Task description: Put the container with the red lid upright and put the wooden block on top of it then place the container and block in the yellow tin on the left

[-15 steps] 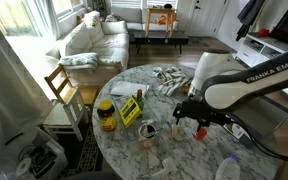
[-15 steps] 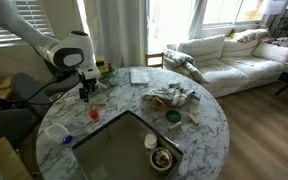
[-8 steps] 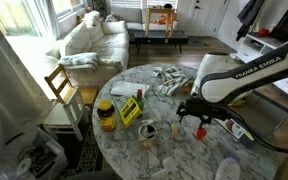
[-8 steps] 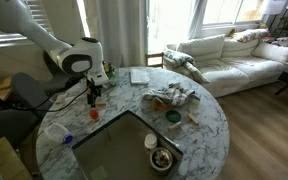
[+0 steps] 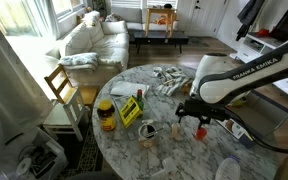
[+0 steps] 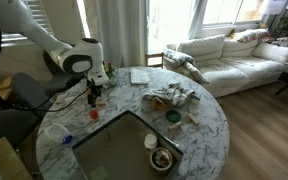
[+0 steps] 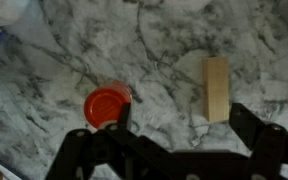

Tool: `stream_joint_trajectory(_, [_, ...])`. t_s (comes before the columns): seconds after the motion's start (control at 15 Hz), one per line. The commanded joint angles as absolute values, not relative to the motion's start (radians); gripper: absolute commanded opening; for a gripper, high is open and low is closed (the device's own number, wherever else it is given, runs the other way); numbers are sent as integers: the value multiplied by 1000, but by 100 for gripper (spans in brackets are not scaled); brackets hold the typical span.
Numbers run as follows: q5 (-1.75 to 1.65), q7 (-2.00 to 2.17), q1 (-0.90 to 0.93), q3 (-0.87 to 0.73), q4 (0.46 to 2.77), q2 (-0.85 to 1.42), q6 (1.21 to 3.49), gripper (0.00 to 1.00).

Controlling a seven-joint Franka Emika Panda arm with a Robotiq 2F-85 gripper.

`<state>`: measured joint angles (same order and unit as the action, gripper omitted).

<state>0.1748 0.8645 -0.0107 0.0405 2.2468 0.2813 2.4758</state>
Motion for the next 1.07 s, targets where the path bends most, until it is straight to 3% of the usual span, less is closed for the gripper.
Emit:
stream_joint_trajectory(0.0, [218,822,14,30,2195,335,2489,100])
stream_joint_trajectory(0.73, [221,750,33,14,2054,488,2457,99])
stream_joint_trajectory(1.0, [212,742,48,3,2037,516,2455,61])
